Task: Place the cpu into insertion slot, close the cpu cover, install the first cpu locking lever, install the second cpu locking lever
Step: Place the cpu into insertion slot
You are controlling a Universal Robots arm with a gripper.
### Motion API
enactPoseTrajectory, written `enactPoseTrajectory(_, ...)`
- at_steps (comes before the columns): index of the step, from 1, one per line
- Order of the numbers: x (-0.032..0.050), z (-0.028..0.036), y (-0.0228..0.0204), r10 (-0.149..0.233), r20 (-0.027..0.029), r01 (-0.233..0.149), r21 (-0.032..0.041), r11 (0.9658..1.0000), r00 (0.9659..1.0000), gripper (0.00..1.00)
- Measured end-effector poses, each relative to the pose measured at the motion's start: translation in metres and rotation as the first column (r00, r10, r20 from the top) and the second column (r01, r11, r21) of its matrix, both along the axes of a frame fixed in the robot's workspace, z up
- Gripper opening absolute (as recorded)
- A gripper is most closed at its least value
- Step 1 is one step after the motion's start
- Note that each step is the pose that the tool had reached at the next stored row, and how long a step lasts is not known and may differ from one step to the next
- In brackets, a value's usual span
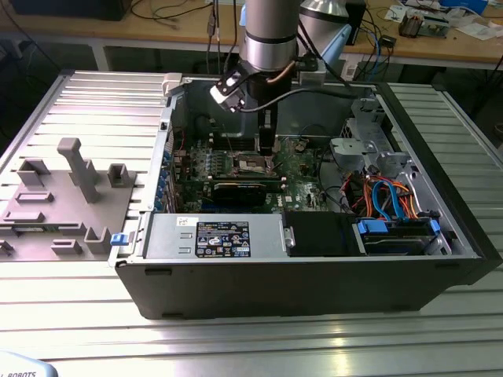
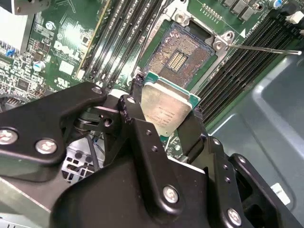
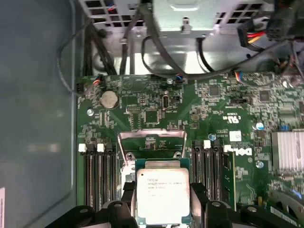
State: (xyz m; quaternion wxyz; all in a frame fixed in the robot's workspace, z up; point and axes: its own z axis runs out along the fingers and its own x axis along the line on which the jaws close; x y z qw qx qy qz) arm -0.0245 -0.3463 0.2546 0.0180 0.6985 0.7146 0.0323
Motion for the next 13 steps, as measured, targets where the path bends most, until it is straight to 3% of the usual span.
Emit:
enactPoseTrajectory(1,0.0,-0.0002,0.0,0.022,0.0,-0.022,0.0001,0.9998,0.9998,0.54)
enactPoseTrajectory(5,-0.0073,-0.0014,0.0,0.022,0.0,-0.022,0.0001,0.9998,0.9998,0.54)
enactPoseTrajectory(13,-0.0099,-0.0032,0.0,0.022,0.0,-0.022,0.0,0.9998,0.9998,0.54)
